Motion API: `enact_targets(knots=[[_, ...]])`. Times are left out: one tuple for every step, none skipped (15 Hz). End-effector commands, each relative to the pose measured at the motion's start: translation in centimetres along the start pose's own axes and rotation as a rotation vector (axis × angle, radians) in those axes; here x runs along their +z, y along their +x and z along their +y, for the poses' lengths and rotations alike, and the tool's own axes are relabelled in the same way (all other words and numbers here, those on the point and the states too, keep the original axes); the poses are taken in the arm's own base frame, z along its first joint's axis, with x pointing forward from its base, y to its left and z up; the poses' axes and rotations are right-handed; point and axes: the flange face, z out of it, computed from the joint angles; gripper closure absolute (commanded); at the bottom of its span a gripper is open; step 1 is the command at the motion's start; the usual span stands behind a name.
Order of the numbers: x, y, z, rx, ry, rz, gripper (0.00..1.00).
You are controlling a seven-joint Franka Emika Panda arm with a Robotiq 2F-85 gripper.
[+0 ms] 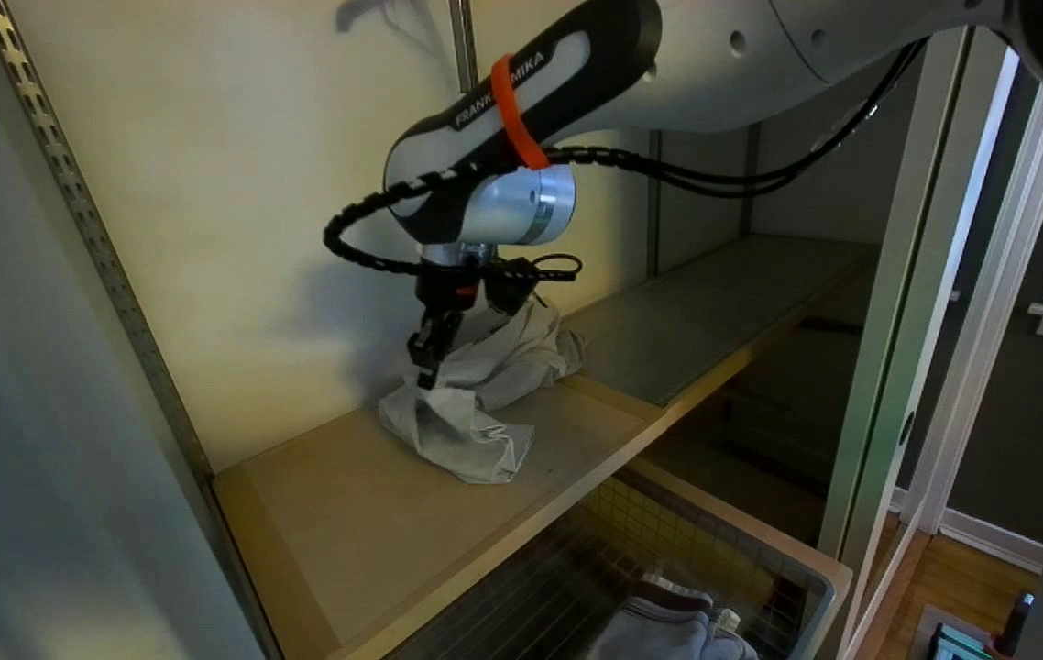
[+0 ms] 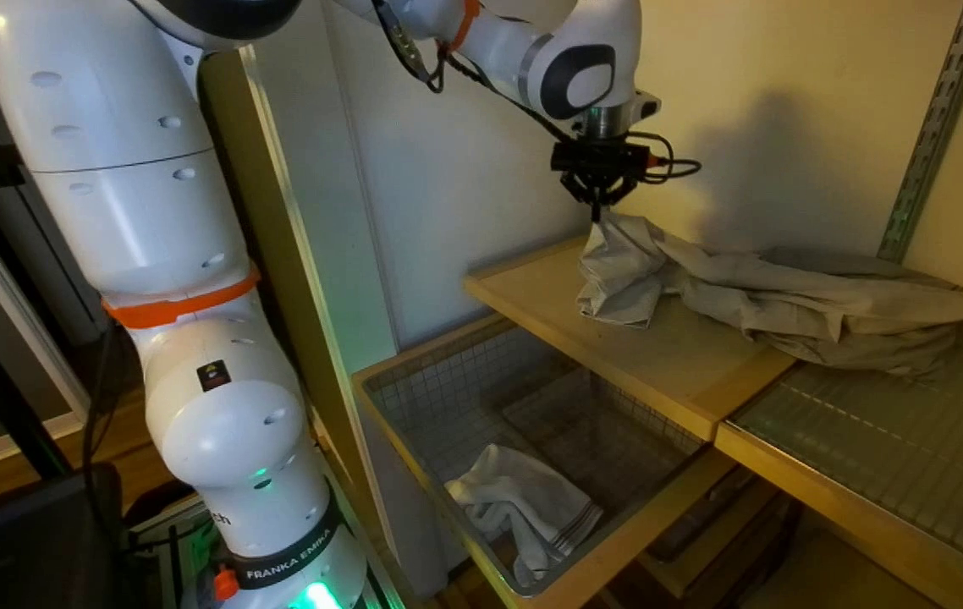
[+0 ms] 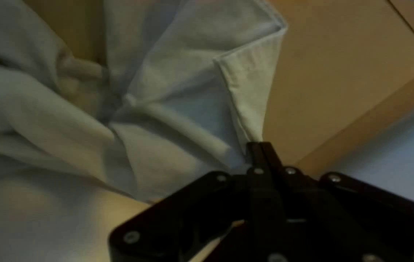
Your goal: Unfold the cloth
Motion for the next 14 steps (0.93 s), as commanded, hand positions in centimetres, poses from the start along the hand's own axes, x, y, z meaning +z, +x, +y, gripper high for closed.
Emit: enact_targets(knots=[[-2.4,3.2,-5.4,-0.087,0.026,0.176,1.00],[-3.0,4.1,-6.4,-0.079,0.020,0.240,1.00],[-3.5,4.9,-7.1,-0.078,0.018,0.303,1.00],[-3.9,5.6,-7.5,-0.069,0.008,0.365,1.00],[-4.0,6.1,-7.7,-0.061,-0.011,0.425,1.00],[-4.1,6.6,-7.8,-0.048,-0.024,0.484,1.00],[-4.1,6.9,-7.7,-0.033,-0.037,0.544,1.00],[-4.1,7.3,-7.6,-0.018,-0.052,0.601,1.00],[-4.2,8.0,-7.6,-0.009,-0.069,0.655,1.00],[-4.5,8.7,-7.6,-0.011,-0.089,0.704,1.00],[-5.0,9.5,-7.6,-0.010,-0.098,0.752,1.00],[-5.7,10.2,-7.5,-0.006,-0.110,0.799,1.00],[-6.4,11.0,-7.3,0.000,-0.108,0.844,1.00],[-6.9,11.8,-6.9,-0.002,-0.118,0.885,1.00]])
